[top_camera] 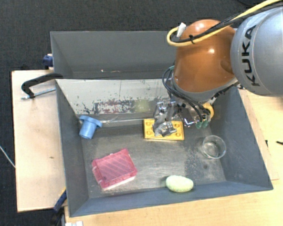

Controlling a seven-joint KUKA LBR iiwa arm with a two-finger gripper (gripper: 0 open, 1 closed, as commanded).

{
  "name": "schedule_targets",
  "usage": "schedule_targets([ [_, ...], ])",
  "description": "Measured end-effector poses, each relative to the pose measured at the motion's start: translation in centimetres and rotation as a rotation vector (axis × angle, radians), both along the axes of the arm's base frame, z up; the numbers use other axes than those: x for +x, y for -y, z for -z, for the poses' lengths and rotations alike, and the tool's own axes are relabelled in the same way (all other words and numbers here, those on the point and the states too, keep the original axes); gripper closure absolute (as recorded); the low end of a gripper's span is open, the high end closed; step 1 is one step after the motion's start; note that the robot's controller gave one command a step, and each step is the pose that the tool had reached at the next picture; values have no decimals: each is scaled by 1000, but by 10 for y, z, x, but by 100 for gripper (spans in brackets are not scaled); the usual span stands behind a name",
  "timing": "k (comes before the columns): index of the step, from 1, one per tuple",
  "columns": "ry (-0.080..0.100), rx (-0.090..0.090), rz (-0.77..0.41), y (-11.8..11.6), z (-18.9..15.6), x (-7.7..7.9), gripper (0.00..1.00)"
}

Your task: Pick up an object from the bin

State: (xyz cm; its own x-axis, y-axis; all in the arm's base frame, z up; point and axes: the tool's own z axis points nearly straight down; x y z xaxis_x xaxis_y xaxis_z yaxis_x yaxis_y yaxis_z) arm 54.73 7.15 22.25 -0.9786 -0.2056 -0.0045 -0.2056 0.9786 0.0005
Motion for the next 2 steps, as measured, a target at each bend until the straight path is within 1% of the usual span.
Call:
schedule_targets([
  [1,-1,1,160,-36,28,-2,0],
  [2,-7,1,185,-47,46,-5,0],
])
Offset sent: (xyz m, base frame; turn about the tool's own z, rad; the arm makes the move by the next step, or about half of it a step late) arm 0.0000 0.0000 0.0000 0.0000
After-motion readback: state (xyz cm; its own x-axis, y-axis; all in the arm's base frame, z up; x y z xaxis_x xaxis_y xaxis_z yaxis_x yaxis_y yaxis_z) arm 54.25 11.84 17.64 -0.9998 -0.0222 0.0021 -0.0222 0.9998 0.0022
